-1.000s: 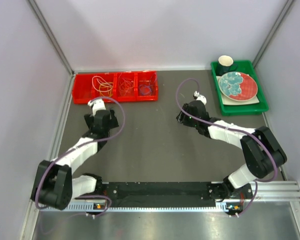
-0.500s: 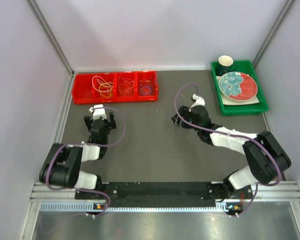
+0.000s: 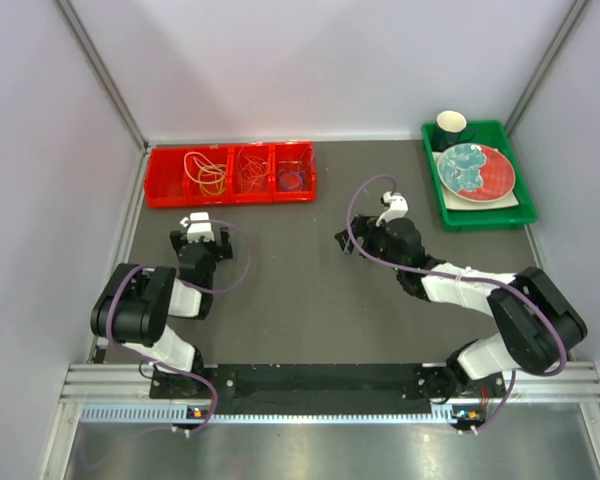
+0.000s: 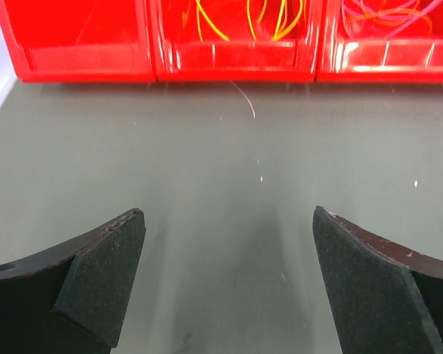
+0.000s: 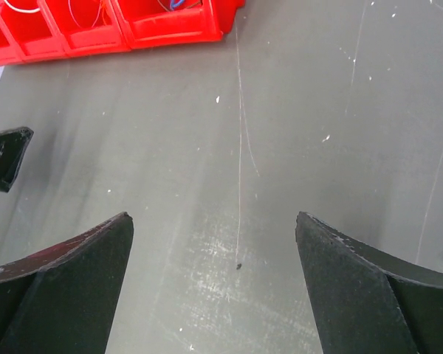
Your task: Untangle the cables
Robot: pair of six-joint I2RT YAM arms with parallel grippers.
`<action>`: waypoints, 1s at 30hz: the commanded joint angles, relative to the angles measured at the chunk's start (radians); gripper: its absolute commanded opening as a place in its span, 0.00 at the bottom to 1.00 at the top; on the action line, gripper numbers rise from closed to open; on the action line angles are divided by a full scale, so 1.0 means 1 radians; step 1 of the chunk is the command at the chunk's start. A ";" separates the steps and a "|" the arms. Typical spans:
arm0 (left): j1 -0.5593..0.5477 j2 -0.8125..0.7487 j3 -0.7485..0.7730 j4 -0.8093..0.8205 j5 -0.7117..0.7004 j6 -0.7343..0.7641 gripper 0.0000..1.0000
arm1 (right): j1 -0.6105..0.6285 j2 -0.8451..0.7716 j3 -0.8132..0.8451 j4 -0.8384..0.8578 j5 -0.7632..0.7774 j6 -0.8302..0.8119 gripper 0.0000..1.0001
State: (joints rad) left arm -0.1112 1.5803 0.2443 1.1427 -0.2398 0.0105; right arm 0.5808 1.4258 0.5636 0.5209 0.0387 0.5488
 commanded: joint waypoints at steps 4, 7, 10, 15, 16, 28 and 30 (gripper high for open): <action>0.018 0.004 0.039 0.046 0.007 -0.006 0.99 | 0.013 -0.027 0.028 0.014 -0.005 -0.007 0.90; 0.018 0.007 0.044 0.037 0.010 -0.006 0.99 | 0.013 -0.024 0.035 0.008 -0.003 -0.003 0.90; 0.021 0.007 0.044 0.035 0.013 -0.006 0.99 | 0.013 -0.018 0.058 -0.025 -0.014 0.002 0.91; 0.021 0.007 0.046 0.034 0.016 -0.007 0.99 | 0.014 0.022 0.137 -0.090 -0.189 -0.039 0.97; 0.021 0.007 0.046 0.032 0.014 -0.007 0.99 | 0.014 0.021 0.130 -0.069 -0.204 -0.043 0.99; 0.021 0.007 0.044 0.034 0.016 -0.007 0.99 | 0.014 0.050 0.134 -0.025 -0.264 -0.032 0.99; 0.022 0.007 0.044 0.034 0.016 -0.006 0.99 | 0.014 0.051 0.139 -0.025 -0.269 -0.032 0.99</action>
State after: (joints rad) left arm -0.0971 1.5803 0.2623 1.1389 -0.2321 0.0101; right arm 0.5827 1.4658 0.6556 0.4786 -0.1974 0.5262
